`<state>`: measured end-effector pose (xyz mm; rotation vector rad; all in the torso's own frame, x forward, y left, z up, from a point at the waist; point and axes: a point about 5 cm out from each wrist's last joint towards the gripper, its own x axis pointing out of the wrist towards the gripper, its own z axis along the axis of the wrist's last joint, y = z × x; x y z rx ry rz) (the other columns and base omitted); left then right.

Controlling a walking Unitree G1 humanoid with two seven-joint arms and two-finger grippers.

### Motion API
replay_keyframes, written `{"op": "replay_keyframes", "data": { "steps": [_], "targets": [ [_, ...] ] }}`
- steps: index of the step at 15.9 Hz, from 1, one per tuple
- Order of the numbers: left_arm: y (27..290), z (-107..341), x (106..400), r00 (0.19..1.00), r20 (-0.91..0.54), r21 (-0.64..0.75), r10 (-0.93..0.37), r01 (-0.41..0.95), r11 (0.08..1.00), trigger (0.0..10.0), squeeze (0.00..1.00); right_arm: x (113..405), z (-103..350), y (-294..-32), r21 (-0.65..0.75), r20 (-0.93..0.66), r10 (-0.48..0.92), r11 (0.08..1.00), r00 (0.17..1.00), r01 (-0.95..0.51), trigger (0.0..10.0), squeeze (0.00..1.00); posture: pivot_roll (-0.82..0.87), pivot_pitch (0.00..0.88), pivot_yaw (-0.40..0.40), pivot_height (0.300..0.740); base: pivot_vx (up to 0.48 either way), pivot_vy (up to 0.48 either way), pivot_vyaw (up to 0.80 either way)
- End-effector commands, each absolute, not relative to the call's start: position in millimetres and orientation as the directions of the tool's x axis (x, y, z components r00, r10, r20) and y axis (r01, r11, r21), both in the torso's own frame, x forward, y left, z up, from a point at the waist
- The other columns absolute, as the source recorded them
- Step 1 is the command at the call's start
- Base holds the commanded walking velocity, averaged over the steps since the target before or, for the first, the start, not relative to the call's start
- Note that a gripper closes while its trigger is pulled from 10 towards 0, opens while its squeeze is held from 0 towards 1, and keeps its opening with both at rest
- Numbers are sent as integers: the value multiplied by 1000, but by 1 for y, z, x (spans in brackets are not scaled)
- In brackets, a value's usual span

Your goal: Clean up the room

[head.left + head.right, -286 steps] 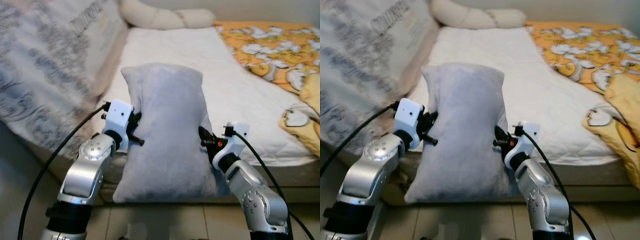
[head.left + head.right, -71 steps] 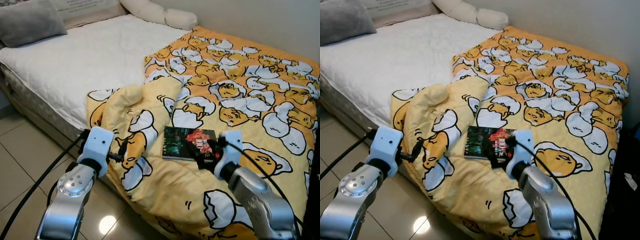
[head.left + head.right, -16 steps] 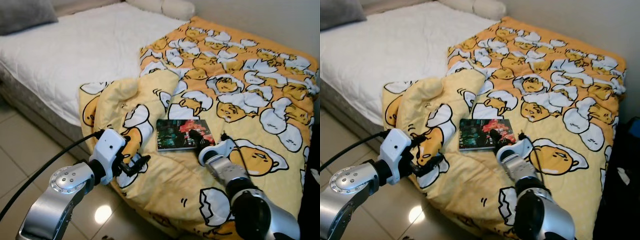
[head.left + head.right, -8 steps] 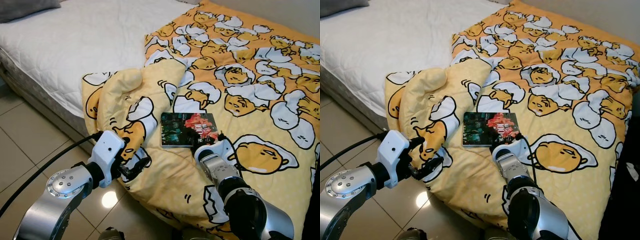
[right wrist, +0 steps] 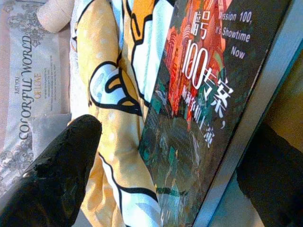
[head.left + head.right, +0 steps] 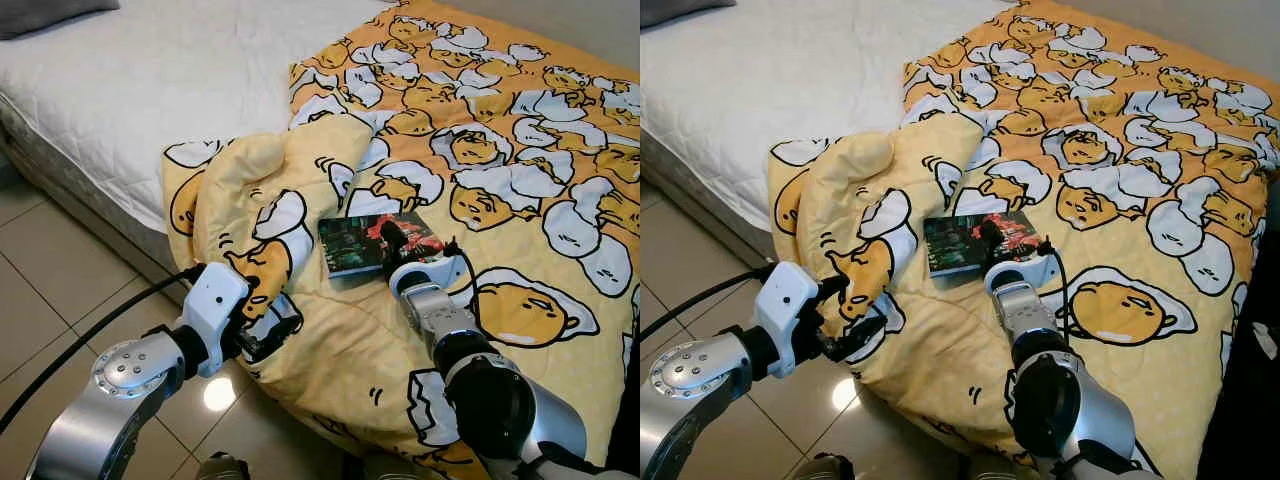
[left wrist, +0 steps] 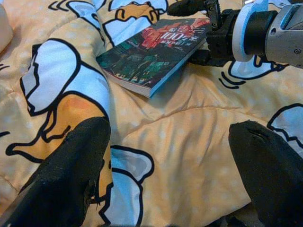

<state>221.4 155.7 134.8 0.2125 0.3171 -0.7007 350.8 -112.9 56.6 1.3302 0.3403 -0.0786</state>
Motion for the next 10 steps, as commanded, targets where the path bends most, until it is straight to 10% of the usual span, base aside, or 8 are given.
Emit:
{"op": "replay_keyframes", "data": {
  "steps": [1,3,4,5,10],
  "targets": [
    [156,136,218,720,-352,88,-597,661,745,10000,1000,355,63,-111,944,-269,136,235,953,233,10000,0,56,134,-78,740,0,0,0],
    [156,135,217,719,-356,88,-597,662,745,10000,1000,355,63,-109,944,-271,139,233,953,234,10000,0,56,134,-78,740,0,0,0],
    [156,135,217,718,-356,86,-598,662,744,10000,1000,355,63,-108,943,-276,142,234,951,239,6235,0,59,136,-73,740,0,0,0],
    [156,135,217,717,-357,86,-598,663,744,10000,1000,355,62,-106,942,-282,145,231,948,245,0,0,59,136,-73,740,0,0,0],
    [154,135,217,715,-356,86,-601,666,741,10000,1000,351,57,-101,930,-319,156,243,935,276,0,0,62,141,-76,740,0,0,0]
  ]
}}
